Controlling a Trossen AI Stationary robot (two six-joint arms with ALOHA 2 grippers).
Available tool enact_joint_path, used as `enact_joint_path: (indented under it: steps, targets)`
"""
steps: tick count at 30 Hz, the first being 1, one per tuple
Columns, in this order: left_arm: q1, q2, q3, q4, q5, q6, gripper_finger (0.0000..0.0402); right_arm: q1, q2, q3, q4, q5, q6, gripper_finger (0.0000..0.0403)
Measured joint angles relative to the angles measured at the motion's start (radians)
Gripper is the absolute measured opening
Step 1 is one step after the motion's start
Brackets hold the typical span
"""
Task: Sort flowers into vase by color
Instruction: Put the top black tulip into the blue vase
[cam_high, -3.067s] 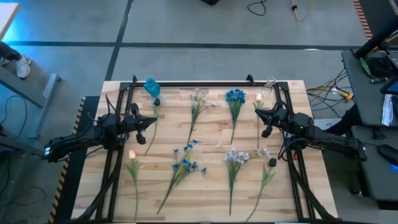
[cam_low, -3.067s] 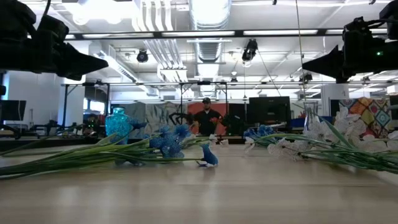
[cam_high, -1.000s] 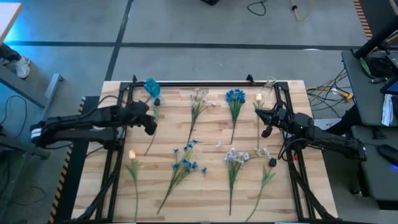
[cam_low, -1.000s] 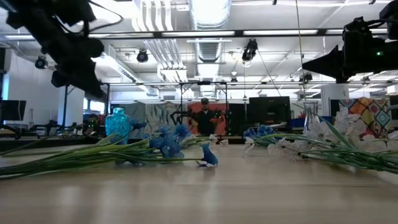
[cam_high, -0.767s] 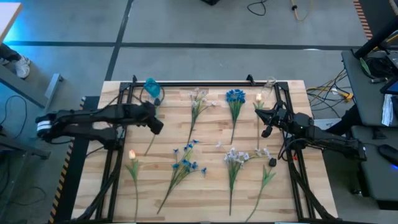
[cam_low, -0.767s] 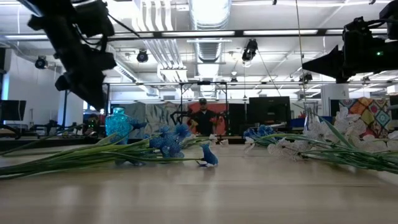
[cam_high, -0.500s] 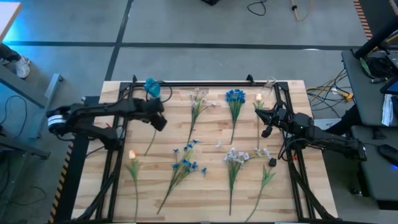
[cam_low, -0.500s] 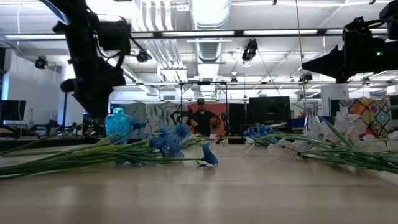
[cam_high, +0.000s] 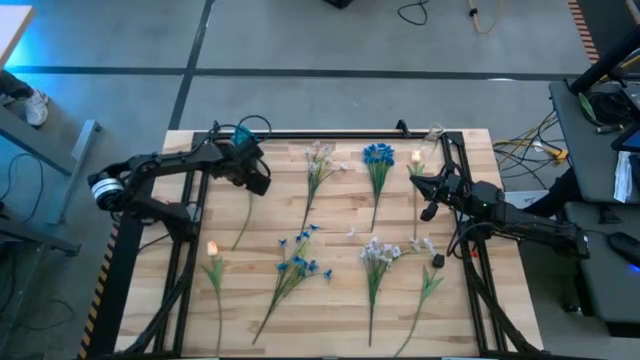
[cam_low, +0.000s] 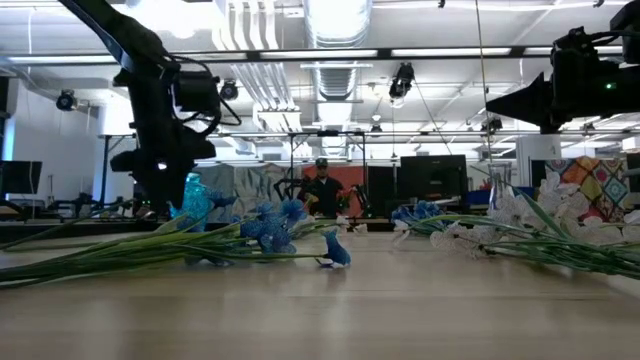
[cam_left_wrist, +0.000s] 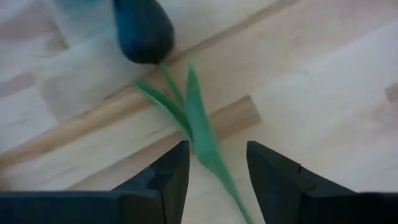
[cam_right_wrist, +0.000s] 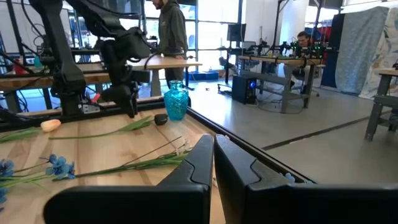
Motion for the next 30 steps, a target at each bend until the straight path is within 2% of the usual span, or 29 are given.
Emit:
enact_joint_path:
  steps: [13, 18, 23, 27, 30]
  targets:
    - [0.024, 0.166, -0.001, 0.053, 0.003, 0.049, 0.0141, 0.000, 0.000, 0.000, 0.000, 0.000, 0.000, 0.0009]
    - [0.024, 0.190, 0.002, 0.059, 0.006, 0.077, 0.0101, 0.000, 0.000, 0.000, 0.000, 0.000, 0.000, 0.0009]
    - [0.021, 0.131, -0.004, 0.062, 0.034, 0.114, 0.0016, 0.000, 0.000, 0.000, 0.000, 0.000, 0.000, 0.0009]
    - [0.017, 0.032, -0.003, 0.094, 0.093, 0.139, 0.0010, 0.000, 0.000, 0.000, 0.000, 0.000, 0.000, 0.0009]
    - [0.013, -0.073, -0.003, 0.212, 0.132, 0.141, 0.0003, 0.000, 0.000, 0.000, 0.000, 0.000, 0.000, 0.0009]
